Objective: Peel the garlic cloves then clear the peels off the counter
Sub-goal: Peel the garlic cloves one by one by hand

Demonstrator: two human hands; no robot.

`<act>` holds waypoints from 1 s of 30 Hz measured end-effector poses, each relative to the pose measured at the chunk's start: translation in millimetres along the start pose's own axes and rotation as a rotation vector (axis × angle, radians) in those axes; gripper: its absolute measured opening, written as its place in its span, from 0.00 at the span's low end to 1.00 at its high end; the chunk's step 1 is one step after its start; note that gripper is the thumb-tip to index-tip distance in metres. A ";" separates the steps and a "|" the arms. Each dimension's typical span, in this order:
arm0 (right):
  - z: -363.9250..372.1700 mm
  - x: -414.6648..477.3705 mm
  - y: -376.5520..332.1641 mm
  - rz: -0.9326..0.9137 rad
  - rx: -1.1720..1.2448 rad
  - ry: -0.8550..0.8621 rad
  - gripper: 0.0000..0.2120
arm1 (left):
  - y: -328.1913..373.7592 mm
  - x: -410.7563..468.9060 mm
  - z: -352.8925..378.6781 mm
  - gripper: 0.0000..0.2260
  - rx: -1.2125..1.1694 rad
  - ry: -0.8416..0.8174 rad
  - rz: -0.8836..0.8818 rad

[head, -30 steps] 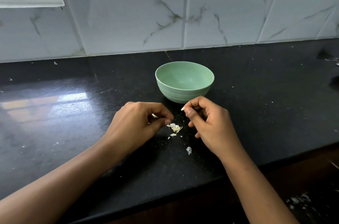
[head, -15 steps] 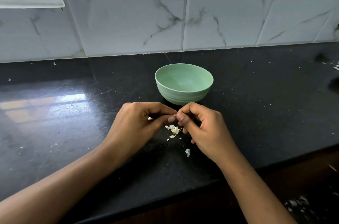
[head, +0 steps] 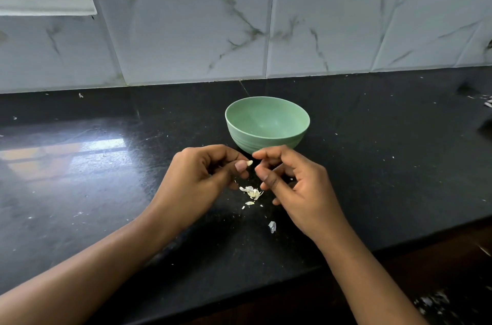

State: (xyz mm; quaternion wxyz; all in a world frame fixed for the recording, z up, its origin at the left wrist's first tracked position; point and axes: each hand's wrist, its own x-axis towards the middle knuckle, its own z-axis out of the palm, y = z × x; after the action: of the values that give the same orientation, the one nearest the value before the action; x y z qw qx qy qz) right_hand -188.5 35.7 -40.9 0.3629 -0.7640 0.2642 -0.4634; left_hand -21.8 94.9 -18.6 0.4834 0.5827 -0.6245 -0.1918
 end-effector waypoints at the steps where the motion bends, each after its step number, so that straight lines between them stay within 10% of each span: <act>1: 0.3 -0.3 -0.3 -0.015 -0.010 -0.009 0.08 | 0.9 -0.2 0.1 0.06 -0.003 -0.008 -0.003; 24: 5.1 -2.1 -3.5 -0.272 -0.402 0.129 0.04 | 3.7 -3.2 2.4 0.05 -0.061 -0.047 0.007; 30: 2.7 -0.2 -2.5 -0.133 -0.186 0.126 0.03 | 5.5 -1.8 4.8 0.06 -0.274 -0.078 -0.109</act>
State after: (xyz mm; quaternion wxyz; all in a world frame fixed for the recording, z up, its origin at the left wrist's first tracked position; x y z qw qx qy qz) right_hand -186.0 38.1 -39.8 0.2418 -0.7796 0.2771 -0.5070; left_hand -29.1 96.3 -17.1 0.5226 0.5365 -0.5782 -0.3236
